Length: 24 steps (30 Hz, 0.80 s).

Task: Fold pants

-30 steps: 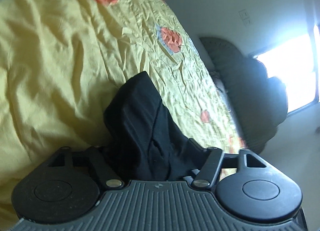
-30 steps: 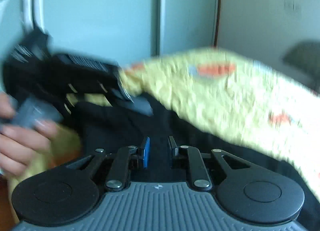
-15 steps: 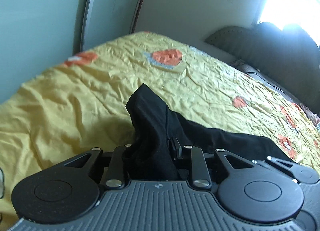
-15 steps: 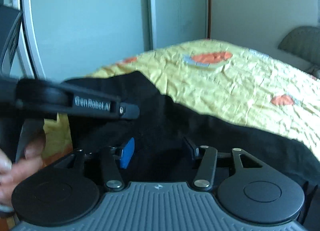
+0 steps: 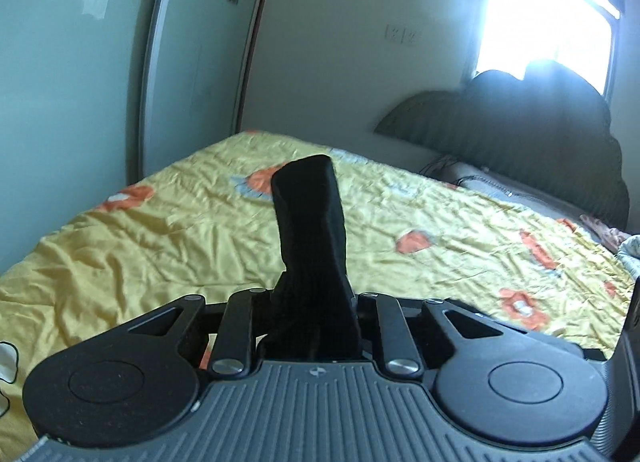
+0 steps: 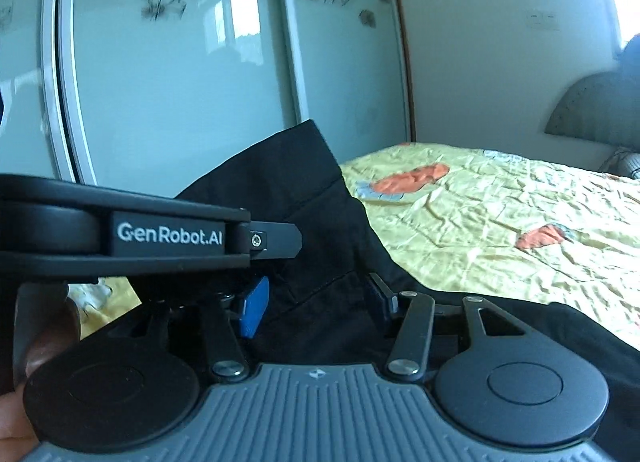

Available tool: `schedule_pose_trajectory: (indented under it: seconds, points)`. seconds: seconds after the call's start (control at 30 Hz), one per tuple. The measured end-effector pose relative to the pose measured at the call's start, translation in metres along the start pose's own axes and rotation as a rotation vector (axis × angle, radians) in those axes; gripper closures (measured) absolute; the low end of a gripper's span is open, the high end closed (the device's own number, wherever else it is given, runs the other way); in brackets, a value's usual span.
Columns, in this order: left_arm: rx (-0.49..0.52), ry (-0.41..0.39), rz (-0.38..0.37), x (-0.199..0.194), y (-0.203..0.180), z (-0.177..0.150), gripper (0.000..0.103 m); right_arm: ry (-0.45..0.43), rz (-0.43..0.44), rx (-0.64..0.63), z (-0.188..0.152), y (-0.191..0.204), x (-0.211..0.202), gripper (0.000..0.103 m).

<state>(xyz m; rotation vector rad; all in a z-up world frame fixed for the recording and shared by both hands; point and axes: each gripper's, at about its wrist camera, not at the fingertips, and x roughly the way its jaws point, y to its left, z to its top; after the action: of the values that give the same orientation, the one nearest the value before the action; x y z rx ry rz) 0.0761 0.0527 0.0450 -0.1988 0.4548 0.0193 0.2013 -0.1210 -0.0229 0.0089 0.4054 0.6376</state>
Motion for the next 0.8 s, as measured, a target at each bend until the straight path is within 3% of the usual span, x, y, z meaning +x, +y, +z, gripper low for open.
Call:
schedule_pose_trajectory:
  seconds: [0.23, 0.8]
  points:
    - [0.085, -0.079, -0.025, -0.019, -0.048, 0.002, 0.082, -0.101, -0.019, 0.036, -0.002, -0.016, -0.038, 0.051]
    - [0.276, -0.117, -0.25, -0.025, -0.174, -0.018, 0.08, -0.238, -0.194, 0.12, -0.024, -0.078, -0.145, 0.051]
